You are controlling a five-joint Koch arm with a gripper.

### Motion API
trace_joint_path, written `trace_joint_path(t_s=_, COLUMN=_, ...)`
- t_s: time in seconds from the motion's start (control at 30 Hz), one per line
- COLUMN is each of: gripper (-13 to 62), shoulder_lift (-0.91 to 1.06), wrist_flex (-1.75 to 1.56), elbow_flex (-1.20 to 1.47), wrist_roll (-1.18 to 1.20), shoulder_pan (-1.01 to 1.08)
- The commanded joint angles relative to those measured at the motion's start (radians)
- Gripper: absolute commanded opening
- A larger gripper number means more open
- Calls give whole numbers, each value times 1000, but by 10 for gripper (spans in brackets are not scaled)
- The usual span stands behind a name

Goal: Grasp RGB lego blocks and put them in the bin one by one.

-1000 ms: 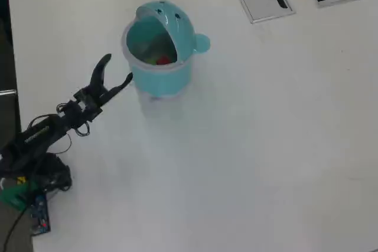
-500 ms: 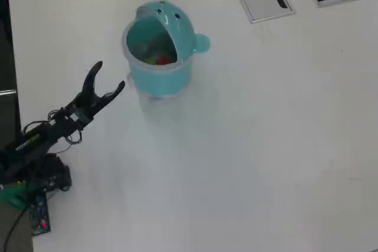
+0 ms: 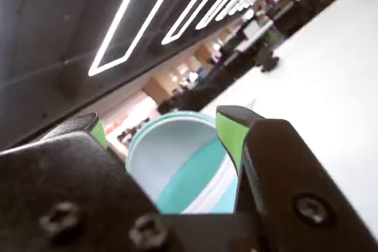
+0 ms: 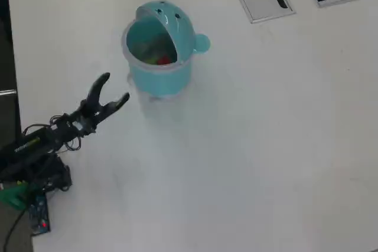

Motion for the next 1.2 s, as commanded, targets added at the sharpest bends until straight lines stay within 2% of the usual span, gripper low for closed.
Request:
trace_joint_path(t_s=0.0, gripper=344, shoulder_lift=58, wrist_flex=-38, elbow_flex=-40, wrist_roll=52, shoulder_pan=17)
trace_joint_path(t_s=1.17, gripper=340, shoulder_lift=67, wrist_flex=-408, elbow_flex=374, wrist_roll=379, shoulder_pan=209)
